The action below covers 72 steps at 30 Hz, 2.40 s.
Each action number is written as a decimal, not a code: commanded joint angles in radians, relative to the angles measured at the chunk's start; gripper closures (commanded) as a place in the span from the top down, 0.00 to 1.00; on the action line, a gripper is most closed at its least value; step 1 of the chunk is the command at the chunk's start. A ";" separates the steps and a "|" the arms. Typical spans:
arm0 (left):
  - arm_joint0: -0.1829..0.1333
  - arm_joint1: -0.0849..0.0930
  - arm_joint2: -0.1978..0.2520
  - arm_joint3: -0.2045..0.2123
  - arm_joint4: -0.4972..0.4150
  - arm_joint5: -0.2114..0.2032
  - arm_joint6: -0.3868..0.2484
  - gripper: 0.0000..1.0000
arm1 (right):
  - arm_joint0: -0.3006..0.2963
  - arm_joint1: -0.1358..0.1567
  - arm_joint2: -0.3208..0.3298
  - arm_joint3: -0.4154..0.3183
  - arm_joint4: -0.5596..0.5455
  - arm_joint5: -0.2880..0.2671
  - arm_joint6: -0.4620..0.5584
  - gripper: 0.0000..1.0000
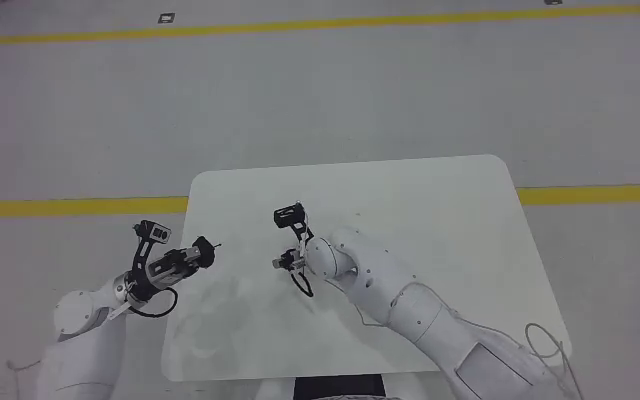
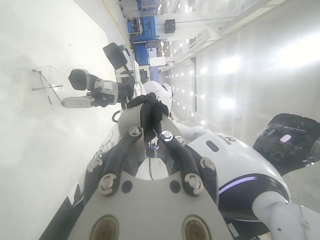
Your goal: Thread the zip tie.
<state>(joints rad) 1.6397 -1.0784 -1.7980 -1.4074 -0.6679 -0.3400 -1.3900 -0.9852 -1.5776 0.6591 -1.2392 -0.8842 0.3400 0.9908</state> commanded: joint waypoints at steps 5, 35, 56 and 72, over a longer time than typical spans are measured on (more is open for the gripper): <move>0.000 0.000 0.000 0.000 0.000 0.000 0.000 0.00 | -0.010 0.002 -0.007 -0.010 -0.033 -0.011 0.012 1.00; 0.000 0.000 0.000 0.000 0.000 0.000 0.000 0.00 | -0.034 -0.026 0.027 0.018 -0.143 -0.003 0.060 0.22; 0.000 0.000 0.000 0.000 0.000 0.000 0.000 0.00 | 0.031 -0.076 -0.011 0.189 -0.113 -0.003 0.037 0.17; 0.000 0.000 0.000 0.000 0.000 0.000 0.000 0.00 | 0.051 -0.098 -0.026 0.216 -0.148 0.000 0.047 0.15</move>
<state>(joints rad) 1.6397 -1.0784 -1.7980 -1.4074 -0.6679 -0.3400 -1.3900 -0.9338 -1.6750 0.6335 -1.0196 -1.0261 0.3401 1.0360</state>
